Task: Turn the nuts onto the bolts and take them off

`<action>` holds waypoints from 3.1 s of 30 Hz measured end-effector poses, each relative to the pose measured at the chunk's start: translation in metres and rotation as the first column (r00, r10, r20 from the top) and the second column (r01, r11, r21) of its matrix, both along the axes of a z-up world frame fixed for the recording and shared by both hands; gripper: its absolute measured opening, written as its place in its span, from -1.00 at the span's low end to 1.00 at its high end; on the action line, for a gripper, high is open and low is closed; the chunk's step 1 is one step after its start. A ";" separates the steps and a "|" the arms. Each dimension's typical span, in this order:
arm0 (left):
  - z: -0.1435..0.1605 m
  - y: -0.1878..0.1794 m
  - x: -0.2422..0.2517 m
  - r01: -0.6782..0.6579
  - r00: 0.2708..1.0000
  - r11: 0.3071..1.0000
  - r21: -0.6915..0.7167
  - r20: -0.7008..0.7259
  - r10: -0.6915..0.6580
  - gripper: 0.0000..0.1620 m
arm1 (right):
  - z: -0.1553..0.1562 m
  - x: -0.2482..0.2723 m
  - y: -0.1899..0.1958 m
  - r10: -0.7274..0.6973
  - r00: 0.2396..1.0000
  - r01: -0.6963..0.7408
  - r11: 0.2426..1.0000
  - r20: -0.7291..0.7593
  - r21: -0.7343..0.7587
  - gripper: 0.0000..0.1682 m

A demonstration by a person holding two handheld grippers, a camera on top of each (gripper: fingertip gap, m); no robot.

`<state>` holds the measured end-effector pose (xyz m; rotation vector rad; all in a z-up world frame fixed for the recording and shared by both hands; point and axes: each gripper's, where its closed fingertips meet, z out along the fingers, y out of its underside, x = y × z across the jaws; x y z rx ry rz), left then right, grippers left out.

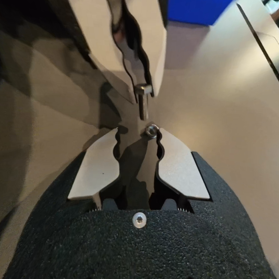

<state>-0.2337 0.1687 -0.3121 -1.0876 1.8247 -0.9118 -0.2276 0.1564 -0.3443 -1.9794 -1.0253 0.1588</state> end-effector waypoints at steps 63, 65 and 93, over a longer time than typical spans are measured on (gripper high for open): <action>-0.001 0.004 -0.002 -0.030 1.000 0.999 0.025 0.007 0.029 -0.80 | 0.027 0.310 -0.249 -0.824 0.388 0.887 0.212 0.413 -0.410 -0.68; -0.001 0.004 -0.002 -0.030 1.000 0.999 0.023 0.007 0.029 -0.80 | 0.064 0.294 -0.224 -0.856 0.403 0.903 0.313 0.325 -0.295 -0.68; 0.001 -0.011 -0.004 0.055 0.998 0.998 0.006 0.014 -0.056 -0.79 | 0.017 -0.011 0.010 0.034 0.980 -0.060 0.989 0.194 0.132 -0.87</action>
